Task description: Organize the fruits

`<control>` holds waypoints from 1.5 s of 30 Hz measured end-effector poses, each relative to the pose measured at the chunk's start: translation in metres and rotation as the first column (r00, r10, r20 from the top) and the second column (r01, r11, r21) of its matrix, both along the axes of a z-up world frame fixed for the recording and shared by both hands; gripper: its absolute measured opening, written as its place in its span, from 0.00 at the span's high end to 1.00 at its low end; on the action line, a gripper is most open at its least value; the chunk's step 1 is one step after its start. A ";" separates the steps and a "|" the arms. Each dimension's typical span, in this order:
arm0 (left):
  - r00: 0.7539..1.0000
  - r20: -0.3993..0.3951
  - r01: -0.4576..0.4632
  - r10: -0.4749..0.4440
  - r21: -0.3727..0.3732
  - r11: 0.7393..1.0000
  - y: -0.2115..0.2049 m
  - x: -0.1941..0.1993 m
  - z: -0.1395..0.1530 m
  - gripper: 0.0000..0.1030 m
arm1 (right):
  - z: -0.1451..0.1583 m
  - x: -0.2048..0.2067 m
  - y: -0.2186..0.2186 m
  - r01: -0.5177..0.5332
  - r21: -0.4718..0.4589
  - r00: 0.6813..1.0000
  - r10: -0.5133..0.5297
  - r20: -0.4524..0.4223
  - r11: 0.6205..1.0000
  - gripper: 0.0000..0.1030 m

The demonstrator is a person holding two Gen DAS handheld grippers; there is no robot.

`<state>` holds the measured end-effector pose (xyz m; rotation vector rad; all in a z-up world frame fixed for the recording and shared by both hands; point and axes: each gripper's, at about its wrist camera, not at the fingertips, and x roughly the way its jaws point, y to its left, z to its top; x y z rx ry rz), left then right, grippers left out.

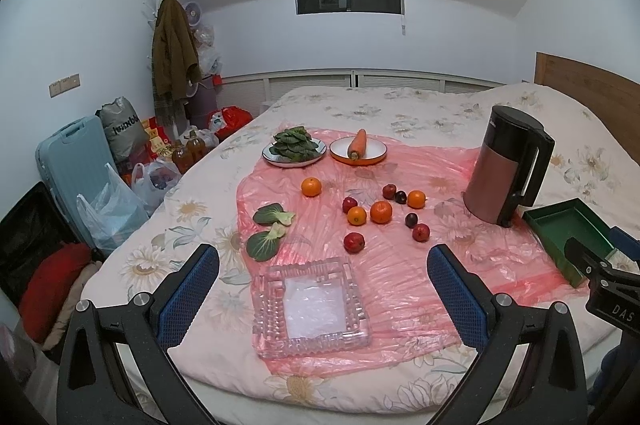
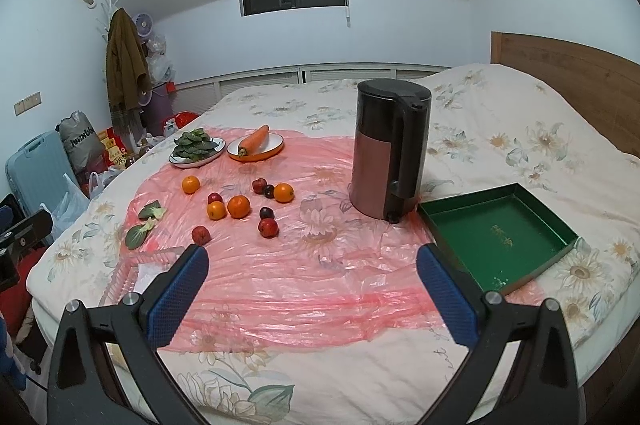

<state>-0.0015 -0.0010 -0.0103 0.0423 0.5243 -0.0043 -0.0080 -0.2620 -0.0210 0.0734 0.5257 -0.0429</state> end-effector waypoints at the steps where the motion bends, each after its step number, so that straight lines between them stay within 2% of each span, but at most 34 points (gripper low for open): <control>1: 1.000 -0.001 0.000 0.000 0.000 1.000 0.000 0.000 0.000 0.01 | 0.000 -0.001 0.000 0.001 0.000 1.000 -0.001 0.000 1.000 0.00; 33: 1.000 -0.006 0.010 -0.010 -0.031 0.999 -0.005 0.005 -0.006 0.01 | -0.007 0.001 -0.005 0.028 -0.009 1.000 -0.028 -0.004 1.000 0.00; 45: 1.000 0.002 -0.009 0.009 -0.026 1.000 -0.002 0.013 -0.008 0.01 | -0.011 0.011 -0.006 0.006 0.028 1.000 -0.006 -0.006 1.000 0.00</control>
